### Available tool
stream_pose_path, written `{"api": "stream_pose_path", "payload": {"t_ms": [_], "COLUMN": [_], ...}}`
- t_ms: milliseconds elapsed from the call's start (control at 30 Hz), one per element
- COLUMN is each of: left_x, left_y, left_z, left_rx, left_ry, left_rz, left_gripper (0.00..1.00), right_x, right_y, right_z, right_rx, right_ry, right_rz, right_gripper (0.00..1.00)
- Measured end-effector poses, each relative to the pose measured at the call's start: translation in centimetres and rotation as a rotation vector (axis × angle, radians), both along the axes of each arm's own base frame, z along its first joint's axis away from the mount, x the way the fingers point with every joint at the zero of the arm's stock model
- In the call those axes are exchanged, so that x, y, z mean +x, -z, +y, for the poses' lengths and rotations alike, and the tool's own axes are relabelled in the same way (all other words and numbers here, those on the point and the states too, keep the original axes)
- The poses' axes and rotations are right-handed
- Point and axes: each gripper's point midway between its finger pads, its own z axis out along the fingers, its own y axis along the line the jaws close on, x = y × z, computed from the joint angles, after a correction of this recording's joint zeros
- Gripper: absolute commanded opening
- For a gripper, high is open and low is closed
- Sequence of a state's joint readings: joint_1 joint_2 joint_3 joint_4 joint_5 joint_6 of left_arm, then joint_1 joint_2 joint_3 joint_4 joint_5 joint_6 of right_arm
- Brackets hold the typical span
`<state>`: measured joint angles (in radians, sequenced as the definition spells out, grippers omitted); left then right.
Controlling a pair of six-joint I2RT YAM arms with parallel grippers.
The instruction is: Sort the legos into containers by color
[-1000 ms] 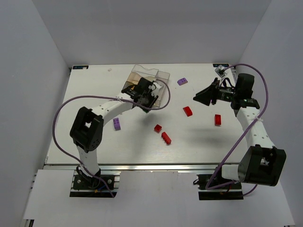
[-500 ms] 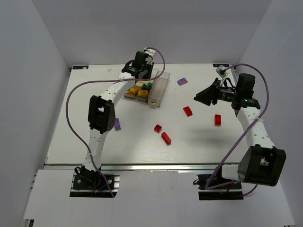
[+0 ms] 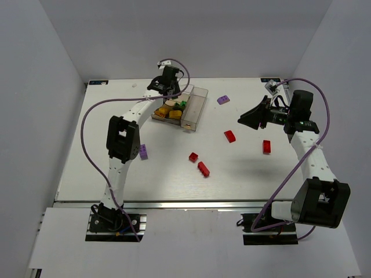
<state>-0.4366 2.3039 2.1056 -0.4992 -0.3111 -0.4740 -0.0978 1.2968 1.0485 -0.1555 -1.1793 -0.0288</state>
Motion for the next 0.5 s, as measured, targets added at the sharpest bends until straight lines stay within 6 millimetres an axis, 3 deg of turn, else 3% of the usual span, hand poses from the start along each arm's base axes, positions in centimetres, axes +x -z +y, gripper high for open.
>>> {"api": "stream_pose_path", "payload": {"t_ms": [267,500], "left_x": [0.9,0.6], "left_y": [0.3,5.5], "left_z": [1.5,3.1], "left_rx": [-0.339,-0.623], "left_ry": [-0.298,-0.485], "left_rz": [0.055,0.163], "left_gripper": [0.00,0.00], "right_x": [-0.2,-0.3], "right_y": [-0.1,-0.2], "right_z": [0.0,-0.2], "right_rx": [0.006,0.014], "right_ry": [-0.010,-0.015], "right_rz": [0.000,0.001], "right_gripper": [0.45,0.45]}}
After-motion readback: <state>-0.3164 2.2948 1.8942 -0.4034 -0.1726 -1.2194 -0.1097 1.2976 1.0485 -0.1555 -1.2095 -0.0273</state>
